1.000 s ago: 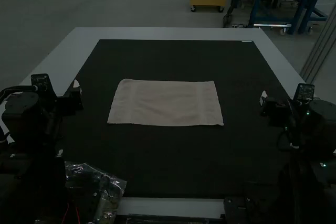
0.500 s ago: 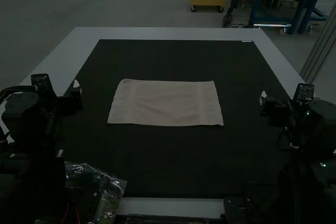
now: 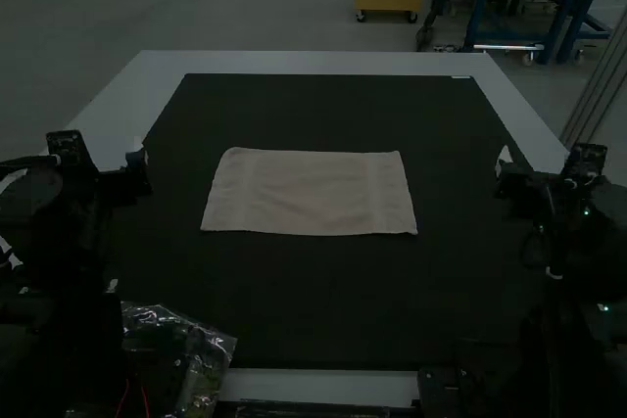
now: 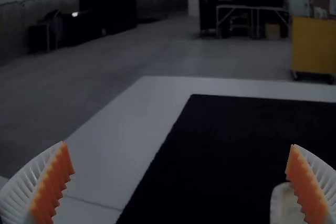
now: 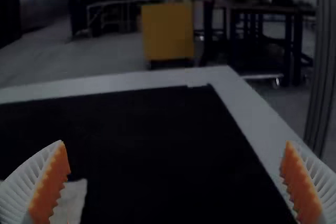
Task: Fold the towel.
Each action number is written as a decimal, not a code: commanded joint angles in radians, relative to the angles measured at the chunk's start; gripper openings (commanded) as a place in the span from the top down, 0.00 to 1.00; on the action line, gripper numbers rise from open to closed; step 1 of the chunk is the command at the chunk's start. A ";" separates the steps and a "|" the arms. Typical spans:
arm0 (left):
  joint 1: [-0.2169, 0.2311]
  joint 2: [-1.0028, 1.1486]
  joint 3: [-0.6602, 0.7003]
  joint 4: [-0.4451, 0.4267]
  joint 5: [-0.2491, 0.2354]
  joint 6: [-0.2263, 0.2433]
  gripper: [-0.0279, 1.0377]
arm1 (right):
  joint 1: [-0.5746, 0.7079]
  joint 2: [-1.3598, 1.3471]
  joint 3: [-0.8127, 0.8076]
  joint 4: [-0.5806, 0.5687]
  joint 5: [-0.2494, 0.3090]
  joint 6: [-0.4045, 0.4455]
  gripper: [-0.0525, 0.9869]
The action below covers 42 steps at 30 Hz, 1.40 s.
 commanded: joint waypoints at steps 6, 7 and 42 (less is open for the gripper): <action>0.005 -0.006 -0.005 0.115 -0.084 0.420 0.08 | 0.005 -0.006 -0.004 0.058 0.042 -0.467 0.06; 0.001 -0.006 -0.005 0.102 -0.041 0.427 0.08 | 0.007 -0.006 -0.004 0.046 0.039 -0.495 0.06; -0.038 0.822 0.481 -0.106 0.310 0.072 0.08 | 0.016 1.238 0.568 -0.126 -0.184 0.111 0.07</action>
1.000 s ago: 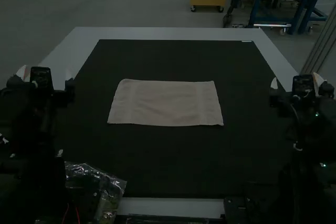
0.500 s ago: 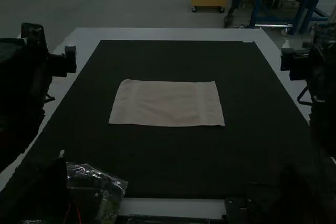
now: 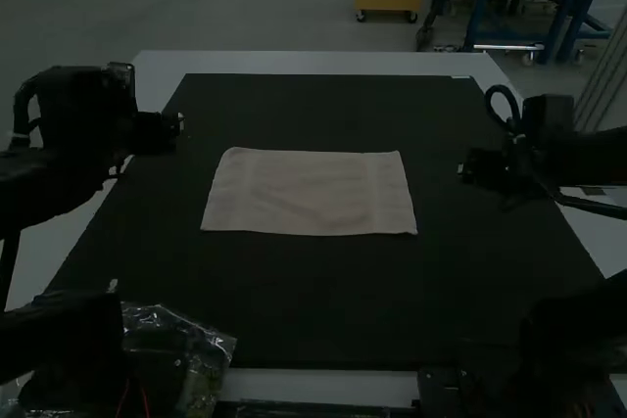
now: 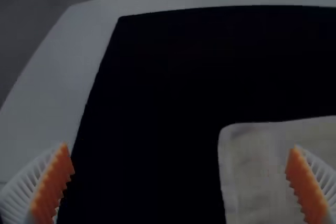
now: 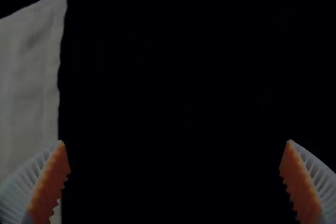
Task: Fold the towel.
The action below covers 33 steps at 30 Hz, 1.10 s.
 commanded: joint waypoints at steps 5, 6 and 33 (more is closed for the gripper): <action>-0.008 0.205 0.021 -0.050 0.183 0.028 0.08 | 0.044 -0.026 0.015 0.029 -0.113 -0.005 0.07; 0.012 0.254 0.022 -0.032 0.204 0.028 0.08 | 0.054 -0.024 0.015 0.037 -0.121 -0.008 0.07; 0.055 0.987 0.329 0.243 0.347 0.009 0.08 | 0.209 0.390 0.106 0.376 -0.146 -0.041 0.07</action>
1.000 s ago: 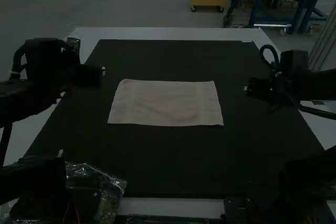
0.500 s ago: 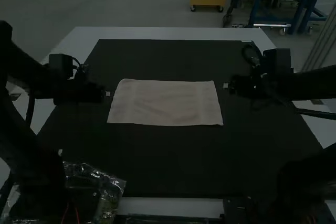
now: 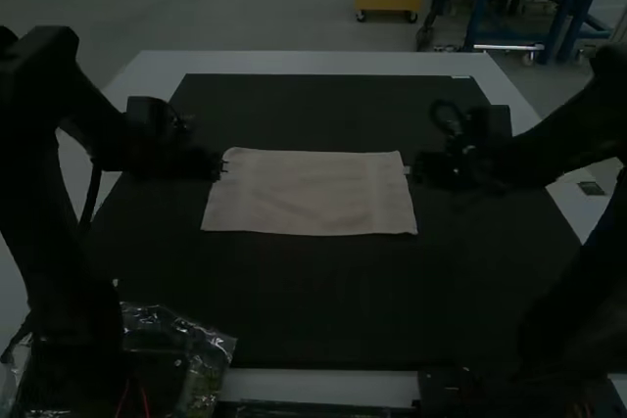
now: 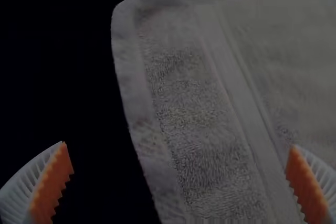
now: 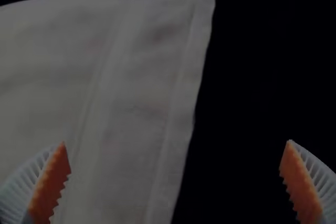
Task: Fold the towel.
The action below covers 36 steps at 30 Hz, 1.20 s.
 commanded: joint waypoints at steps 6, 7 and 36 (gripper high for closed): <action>-0.016 0.107 0.105 0.061 -0.057 -0.007 0.08 | 0.014 0.154 0.107 0.061 -0.018 -0.041 0.07; -0.016 0.122 0.117 0.061 -0.064 -0.009 0.08 | 0.013 0.169 0.119 0.067 -0.019 -0.043 0.07; -0.014 0.317 0.280 0.106 -0.111 -0.001 0.08 | 0.022 0.464 0.394 0.102 -0.024 -0.070 0.07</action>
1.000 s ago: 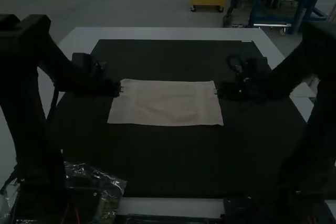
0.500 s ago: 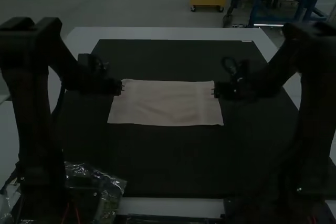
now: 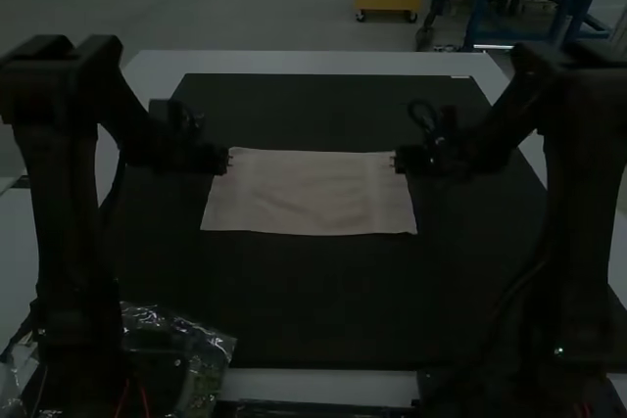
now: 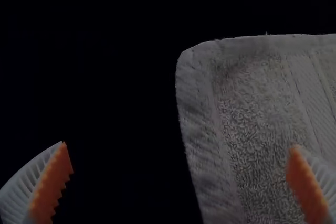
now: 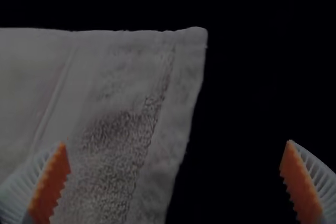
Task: Fold the towel.
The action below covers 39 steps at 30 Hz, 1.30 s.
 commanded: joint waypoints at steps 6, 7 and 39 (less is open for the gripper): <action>-0.009 0.013 0.039 0.002 -0.006 -0.001 0.08 | 0.042 0.045 0.067 0.003 -0.012 -0.010 0.07; -0.009 0.016 0.041 0.001 -0.006 -0.001 0.08 | 0.047 0.051 0.070 0.003 -0.012 -0.010 0.07; -0.017 0.106 0.041 0.039 -0.027 0.077 0.96 | 0.069 0.133 0.070 0.017 -0.044 -0.042 0.97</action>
